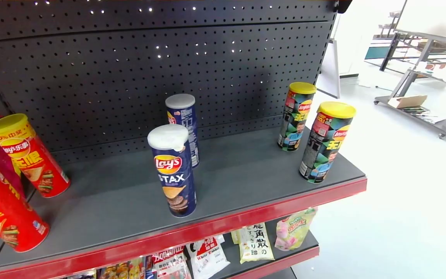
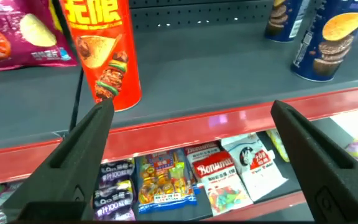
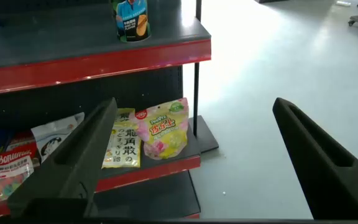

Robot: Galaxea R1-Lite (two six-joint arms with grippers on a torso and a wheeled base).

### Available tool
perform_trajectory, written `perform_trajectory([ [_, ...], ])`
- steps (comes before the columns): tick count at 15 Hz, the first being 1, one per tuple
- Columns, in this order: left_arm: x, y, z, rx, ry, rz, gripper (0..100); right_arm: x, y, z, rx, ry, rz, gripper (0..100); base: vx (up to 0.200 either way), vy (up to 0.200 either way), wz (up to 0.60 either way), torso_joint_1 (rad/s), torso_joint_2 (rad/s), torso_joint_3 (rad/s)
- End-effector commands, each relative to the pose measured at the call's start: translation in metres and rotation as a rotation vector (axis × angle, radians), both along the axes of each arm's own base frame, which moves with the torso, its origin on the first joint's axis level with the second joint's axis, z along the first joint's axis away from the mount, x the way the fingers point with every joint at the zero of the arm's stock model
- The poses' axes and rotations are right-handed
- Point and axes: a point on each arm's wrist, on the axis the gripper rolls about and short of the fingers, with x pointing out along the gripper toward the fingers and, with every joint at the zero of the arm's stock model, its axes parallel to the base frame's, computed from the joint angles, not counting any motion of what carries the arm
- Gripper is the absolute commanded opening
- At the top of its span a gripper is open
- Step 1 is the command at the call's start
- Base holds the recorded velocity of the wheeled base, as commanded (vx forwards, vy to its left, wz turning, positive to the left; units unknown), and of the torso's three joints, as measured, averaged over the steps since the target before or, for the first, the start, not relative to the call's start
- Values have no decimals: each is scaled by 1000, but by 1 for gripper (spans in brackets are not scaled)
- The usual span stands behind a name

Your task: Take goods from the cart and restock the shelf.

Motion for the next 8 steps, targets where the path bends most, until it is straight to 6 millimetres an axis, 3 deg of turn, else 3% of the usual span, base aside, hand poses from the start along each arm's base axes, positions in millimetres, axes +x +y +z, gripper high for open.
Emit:
perform_trajectory([
  [1, 0, 0, 0, -3, -1, -18, 100, 0, 0, 0, 0, -1, 0, 100, 0, 0, 0, 0, 0, 0],
  [4, -1, -1, 4, 14, -18, -62, 100, 0, 0, 0, 0, -1, 0, 100, 0, 0, 0, 0, 0, 0],
  [5, -4, -2, 45, 8, -58, -102, 100, 0, 0, 0, 0, -1, 0, 100, 0, 0, 0, 0, 0, 0],
  [6, 2, -2, 70, -1, -31, -118, 100, 0, 0, 0, 0, -1, 0, 100, 0, 0, 0, 0, 0, 0],
  [7, 28, -3, 124, -64, 23, -149, 100, 0, 0, 0, 0, -1, 0, 100, 0, 0, 0, 0, 0, 0],
  [8, 43, -4, 133, -56, 72, -179, 100, 0, 0, 0, 0, -1, 0, 100, 0, 0, 0, 0, 0, 0],
])
